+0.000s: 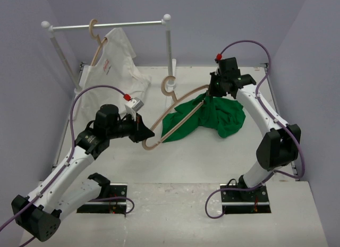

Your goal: Place the t-shirt on the hanger

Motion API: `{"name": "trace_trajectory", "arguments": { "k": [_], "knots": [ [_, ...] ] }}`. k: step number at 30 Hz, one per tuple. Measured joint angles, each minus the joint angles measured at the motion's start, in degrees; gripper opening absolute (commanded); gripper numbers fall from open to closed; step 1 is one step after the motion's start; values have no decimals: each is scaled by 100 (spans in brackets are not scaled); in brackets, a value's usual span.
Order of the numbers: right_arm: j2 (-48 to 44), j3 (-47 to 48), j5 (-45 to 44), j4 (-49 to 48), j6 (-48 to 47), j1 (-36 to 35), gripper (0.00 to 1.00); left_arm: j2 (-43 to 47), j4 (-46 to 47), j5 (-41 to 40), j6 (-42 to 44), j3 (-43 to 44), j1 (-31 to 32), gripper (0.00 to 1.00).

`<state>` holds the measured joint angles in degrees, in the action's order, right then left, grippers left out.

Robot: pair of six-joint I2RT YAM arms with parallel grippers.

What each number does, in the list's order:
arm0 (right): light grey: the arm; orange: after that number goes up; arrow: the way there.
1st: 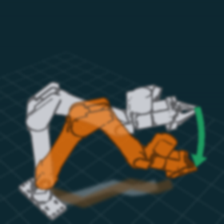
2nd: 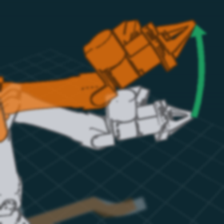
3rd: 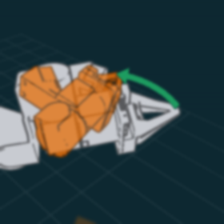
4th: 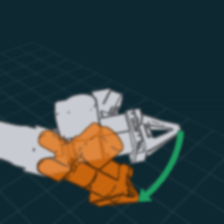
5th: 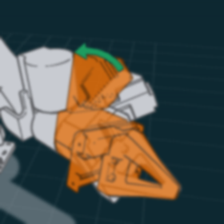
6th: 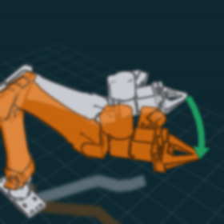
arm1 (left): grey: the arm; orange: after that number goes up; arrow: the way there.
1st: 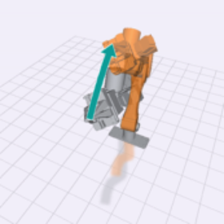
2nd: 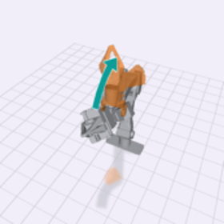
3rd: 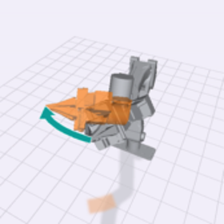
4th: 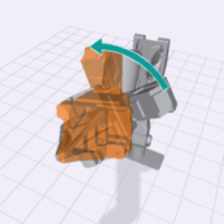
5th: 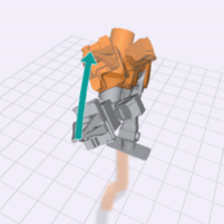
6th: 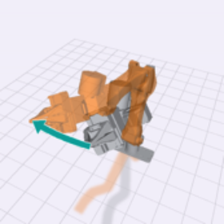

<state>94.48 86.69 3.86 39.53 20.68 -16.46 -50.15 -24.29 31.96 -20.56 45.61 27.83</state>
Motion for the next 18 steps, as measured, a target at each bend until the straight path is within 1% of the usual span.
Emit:
{"name": "trace_trajectory", "arguments": {
  "k": [5, 12, 18],
  "knots": [
    [198, 325, -133, 20, 135, 88, 0, 133, 114, 171, -45, -114, 40, 0],
    [234, 345, -424, 32, 318, 310, 0, 217, 85, 31, -46, -286, 43, 0],
    [234, 345, -445, 29, 360, 464, 0, 174, 75, -56, -46, -335, 44, 0]
  ]
}}
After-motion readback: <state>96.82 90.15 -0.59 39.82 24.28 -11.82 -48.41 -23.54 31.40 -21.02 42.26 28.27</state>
